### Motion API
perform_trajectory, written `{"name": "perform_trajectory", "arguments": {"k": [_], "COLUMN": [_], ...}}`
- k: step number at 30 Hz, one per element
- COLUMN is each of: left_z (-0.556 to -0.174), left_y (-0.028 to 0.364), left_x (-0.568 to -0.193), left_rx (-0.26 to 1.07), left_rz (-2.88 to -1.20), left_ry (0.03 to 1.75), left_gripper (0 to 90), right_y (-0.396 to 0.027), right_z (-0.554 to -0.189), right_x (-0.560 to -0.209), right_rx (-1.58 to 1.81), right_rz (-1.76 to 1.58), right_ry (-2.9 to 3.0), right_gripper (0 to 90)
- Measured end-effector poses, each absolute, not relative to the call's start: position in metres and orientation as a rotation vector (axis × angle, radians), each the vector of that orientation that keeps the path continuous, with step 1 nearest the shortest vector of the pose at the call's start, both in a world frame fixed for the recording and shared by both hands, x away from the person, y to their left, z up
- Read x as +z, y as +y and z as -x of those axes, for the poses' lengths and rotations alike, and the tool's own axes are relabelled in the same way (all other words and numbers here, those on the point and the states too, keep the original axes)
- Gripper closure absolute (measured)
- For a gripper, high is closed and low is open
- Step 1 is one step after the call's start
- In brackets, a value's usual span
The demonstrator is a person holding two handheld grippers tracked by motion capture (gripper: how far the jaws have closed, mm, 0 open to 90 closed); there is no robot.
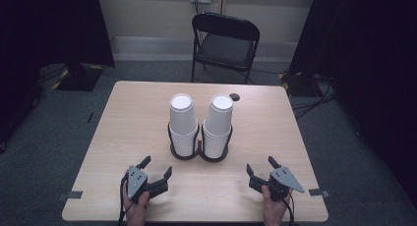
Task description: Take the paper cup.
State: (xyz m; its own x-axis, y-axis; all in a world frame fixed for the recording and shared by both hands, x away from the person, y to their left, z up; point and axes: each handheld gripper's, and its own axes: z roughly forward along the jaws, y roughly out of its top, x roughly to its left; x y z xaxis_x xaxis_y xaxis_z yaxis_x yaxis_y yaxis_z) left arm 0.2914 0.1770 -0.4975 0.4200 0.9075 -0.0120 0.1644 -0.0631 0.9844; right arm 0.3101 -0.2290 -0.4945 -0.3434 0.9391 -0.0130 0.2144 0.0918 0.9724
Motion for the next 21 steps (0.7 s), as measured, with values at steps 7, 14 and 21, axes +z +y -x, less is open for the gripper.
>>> {"name": "perform_trajectory", "arguments": {"k": [7, 14, 21], "left_z": [-0.2921, -0.2912, -0.2914], "left_y": [0.1777, 0.1786, 0.1798], "left_x": [-0.4974, -0.4976, -0.4978], "left_rx": [0.802, 0.803, 0.791], "left_rz": [-1.526, -1.517, -1.499], "left_ry": [0.996, 0.993, 1.002], "left_gripper": [18.6, 18.6, 18.1], "right_y": [-0.2272, -0.227, -0.2252], "right_z": [-0.311, -0.315, -0.3172], "right_x": [-0.4943, -0.4941, -0.4905], "right_rx": [1.296, 1.316, 1.428], "right_rz": [-1.155, -1.187, -1.169], "right_ry": [1.683, 1.697, 1.738], "right_gripper": [16.7, 21.0, 28.6]}}
